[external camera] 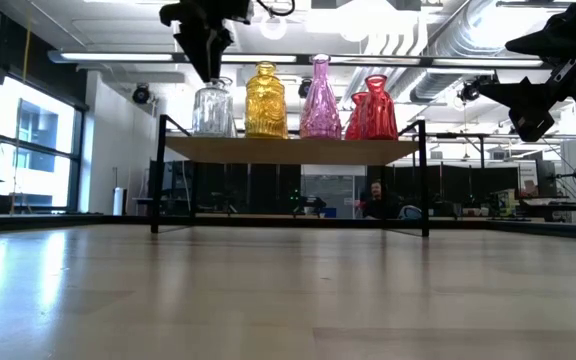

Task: Sort vases onto shelf
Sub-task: Put the transparent vase aligned with the other transparent vases on the shelf, then adjust the transparent vase on the shelf

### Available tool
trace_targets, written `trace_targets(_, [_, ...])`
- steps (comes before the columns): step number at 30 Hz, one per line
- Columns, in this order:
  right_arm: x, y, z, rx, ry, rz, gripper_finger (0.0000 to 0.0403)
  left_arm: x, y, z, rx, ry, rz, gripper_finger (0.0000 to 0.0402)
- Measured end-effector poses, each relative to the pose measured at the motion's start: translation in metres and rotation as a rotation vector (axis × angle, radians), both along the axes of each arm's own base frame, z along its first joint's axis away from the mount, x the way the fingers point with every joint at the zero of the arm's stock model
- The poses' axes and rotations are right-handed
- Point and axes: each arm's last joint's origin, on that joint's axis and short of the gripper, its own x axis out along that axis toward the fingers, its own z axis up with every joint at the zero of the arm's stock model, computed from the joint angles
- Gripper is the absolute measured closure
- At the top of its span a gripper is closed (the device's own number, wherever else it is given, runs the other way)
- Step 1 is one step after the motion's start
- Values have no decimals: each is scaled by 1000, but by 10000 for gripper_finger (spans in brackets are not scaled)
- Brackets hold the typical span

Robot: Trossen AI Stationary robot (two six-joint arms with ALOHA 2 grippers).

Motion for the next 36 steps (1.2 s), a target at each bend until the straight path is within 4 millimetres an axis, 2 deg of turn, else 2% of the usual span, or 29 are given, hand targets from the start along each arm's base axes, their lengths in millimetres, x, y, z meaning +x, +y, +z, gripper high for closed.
trace_targets(8, [0,0,0,0,0,0,158,-6,-2,3,-16,10,51,211])
trace_targets(16, [0,0,0,0,0,0,158,-21,-6,29,24,-55,168,211])
trace_targets(23, [0,0,0,0,0,0,158,-45,-4,47,43,-147,287,211])
trace_targets(30, [0,0,0,0,0,0,158,-60,15,52,60,-163,340,211])
trace_targets(36, [0,0,0,0,0,0,158,-61,47,35,18,-191,331,211])
